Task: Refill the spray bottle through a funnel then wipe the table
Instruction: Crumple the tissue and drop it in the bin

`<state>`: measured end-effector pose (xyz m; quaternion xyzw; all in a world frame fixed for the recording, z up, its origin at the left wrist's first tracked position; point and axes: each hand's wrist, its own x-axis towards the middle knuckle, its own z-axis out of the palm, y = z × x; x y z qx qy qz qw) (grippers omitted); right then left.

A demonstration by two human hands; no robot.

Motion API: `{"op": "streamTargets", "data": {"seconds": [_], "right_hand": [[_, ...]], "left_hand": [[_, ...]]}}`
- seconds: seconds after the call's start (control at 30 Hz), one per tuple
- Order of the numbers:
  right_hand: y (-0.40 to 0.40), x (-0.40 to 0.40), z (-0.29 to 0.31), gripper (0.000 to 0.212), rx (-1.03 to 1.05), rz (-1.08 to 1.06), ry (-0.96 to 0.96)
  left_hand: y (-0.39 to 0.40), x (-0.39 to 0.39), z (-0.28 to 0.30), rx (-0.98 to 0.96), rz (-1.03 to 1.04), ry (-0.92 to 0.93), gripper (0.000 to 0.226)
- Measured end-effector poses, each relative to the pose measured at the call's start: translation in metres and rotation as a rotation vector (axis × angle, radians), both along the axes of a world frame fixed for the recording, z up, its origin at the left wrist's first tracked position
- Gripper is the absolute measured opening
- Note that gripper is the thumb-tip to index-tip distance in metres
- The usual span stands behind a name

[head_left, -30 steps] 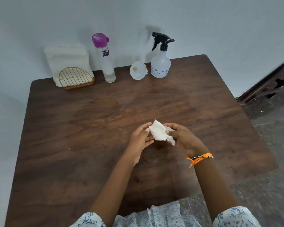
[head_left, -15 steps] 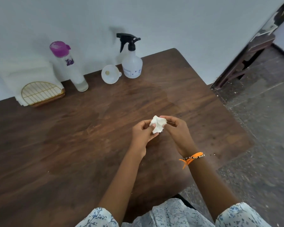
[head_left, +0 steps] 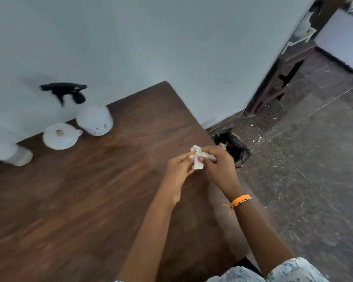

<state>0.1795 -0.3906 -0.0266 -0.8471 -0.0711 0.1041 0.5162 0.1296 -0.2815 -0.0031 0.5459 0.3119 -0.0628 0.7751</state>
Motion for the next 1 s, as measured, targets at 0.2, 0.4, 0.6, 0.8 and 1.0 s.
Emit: {"op": "streamTargets", "data": {"seconds": [0.2,0.4,0.6,0.8,1.0], "right_hand": [[-0.073,0.118,-0.027,0.016,-0.017,-0.075,0.142],[-0.127,0.191,-0.065,0.014,-0.001,-0.205,0.27],[-0.149,0.249,-0.146,0.028,-0.033,-0.294,0.382],[-0.161,0.29,-0.249,0.022,-0.11,-0.34,0.521],[-0.168,0.313,-0.364,0.02,-0.158,-0.353,0.598]], "left_hand": [[-0.078,0.123,-0.022,0.112,-0.003,0.049,0.022],[-0.129,0.209,-0.061,0.17,-0.135,0.191,0.018],[-0.157,0.277,-0.137,0.217,-0.109,0.29,0.023],[-0.163,0.306,-0.249,0.297,-0.11,0.445,0.023],[-0.161,0.325,-0.359,0.296,-0.084,0.543,0.032]]}}
